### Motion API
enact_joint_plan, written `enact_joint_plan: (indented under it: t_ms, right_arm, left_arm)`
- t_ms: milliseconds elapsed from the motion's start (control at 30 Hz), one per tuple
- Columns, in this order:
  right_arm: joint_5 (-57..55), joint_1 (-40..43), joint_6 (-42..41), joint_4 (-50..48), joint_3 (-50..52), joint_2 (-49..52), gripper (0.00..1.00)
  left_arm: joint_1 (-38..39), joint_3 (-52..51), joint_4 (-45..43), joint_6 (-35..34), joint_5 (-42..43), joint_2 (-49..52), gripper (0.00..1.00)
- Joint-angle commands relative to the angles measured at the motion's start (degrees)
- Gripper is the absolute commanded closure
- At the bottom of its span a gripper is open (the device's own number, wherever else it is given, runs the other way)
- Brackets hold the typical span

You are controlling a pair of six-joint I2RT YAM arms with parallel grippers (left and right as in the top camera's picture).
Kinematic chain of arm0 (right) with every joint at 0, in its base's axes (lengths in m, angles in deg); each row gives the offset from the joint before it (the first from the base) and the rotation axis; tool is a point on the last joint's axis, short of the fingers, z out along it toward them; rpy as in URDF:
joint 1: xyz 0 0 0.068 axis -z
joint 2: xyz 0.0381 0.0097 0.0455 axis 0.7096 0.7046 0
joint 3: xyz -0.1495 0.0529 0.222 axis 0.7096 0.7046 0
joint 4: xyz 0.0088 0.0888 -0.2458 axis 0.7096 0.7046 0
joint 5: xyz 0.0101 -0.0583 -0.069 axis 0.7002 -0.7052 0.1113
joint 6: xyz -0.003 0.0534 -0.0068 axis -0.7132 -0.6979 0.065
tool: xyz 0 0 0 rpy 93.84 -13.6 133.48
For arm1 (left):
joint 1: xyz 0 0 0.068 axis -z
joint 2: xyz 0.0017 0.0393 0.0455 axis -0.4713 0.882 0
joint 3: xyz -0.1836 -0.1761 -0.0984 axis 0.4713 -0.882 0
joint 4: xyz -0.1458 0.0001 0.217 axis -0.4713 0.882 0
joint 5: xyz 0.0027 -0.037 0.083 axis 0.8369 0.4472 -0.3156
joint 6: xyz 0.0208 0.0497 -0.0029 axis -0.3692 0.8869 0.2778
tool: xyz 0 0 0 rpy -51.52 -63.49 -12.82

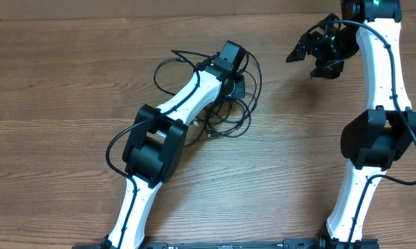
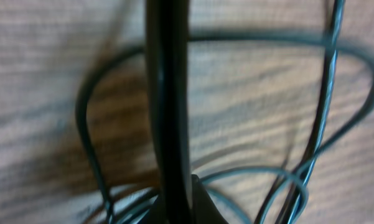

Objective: Untangle cables

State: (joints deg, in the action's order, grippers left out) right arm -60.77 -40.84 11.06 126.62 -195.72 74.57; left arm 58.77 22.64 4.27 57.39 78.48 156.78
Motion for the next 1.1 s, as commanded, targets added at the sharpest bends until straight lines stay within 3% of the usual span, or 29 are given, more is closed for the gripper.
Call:
enact_joint_plan:
  t_ms: [0, 300, 567, 733, 1067]
  right_arm:
    - [0.09, -0.17, 0.5, -0.28, 0.04, -0.63, 0.22]
    - [4.81, -0.22, 3.19, -0.44, 0.02, -1.01, 0.27]
    - [10.69, -3.28, 7.82, -0.15, -0.07, -7.54, 0.27]
    - [10.69, -7.74, 7.72, -1.25, -0.07, -13.4, 0.27]
    - [6.75, -17.09, 5.79, -1.01, 0.39, -15.26, 0.26]
  left_arm:
    - [-1.66, 5.33, 3.61, 5.73, 3.69, -3.58, 0.96]
    - [-5.68, 20.02, 16.98, 15.21, 7.82, -19.54, 0.96]
    - [-8.55, 20.79, 19.47, 25.62, 14.23, -33.73, 0.96]
    - [-12.59, 20.79, 19.17, 24.72, 19.52, -39.21, 0.96]
    - [-21.4, 20.79, 15.34, 13.35, 24.81, -45.75, 0.96]
